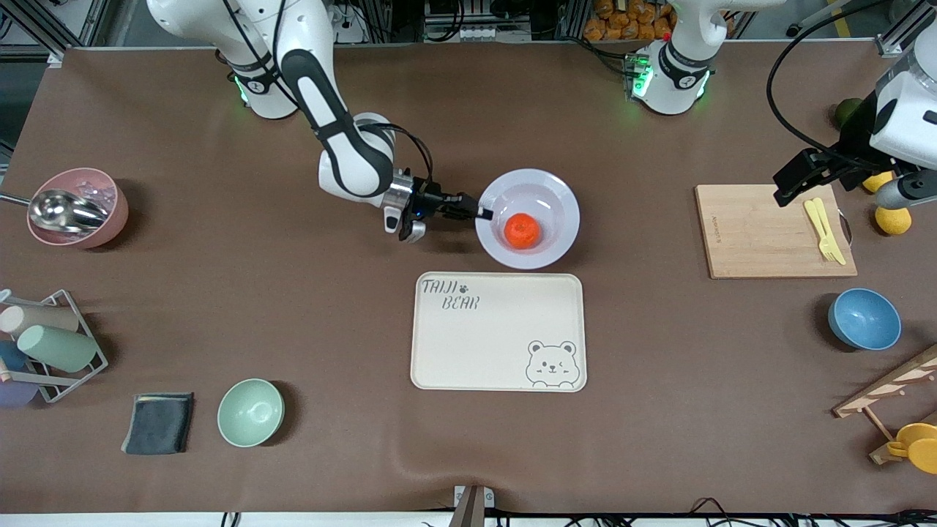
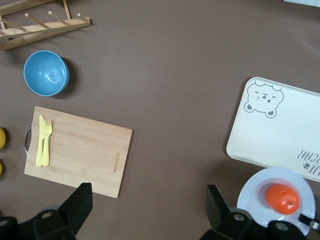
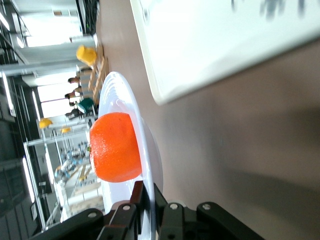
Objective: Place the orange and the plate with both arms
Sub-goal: 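Slide the plate onto the bear tray with the right gripper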
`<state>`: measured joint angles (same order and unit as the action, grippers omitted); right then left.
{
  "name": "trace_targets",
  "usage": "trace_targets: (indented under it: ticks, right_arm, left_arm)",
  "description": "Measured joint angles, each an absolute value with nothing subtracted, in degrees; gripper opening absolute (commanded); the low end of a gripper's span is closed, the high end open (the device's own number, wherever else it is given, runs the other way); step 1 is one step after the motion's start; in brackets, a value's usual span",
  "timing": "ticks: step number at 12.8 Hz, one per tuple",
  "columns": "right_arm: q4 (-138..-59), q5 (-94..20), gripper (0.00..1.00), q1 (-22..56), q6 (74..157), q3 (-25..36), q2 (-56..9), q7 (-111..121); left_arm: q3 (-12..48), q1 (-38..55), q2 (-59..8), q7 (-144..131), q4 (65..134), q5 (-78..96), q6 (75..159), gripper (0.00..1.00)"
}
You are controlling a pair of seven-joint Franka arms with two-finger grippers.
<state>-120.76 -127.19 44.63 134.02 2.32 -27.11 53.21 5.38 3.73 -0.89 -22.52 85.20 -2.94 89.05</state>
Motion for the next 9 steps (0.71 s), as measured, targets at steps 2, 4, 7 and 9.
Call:
trace_targets:
  ticks: [2, 4, 7, 9]
  right_arm:
    - [-118.78, -127.15, 0.00, 41.76, 135.59, 2.49, -27.26, 53.21]
    - [-115.95, -127.00, 0.00, 40.45, 139.64, 2.55, -28.46, 53.20]
    - [-109.85, -125.19, 0.00, 39.44, 141.87, 2.59, -33.27, 49.73]
    - [-105.75, -122.56, 0.00, 38.58, 142.24, 2.63, -37.35, 47.11]
  left_arm:
    - [5.38, 3.73, -0.88, -22.52, 85.20, -2.94, 89.05, 1.00]
    - [5.37, 3.73, -0.88, -22.52, 85.21, -2.94, 89.05, 1.00]
    - [5.34, 3.61, -0.87, -22.52, 85.25, -2.94, 89.04, 1.00]
    - [5.33, 3.36, -0.88, -22.52, 85.28, -2.94, 89.03, 1.00]
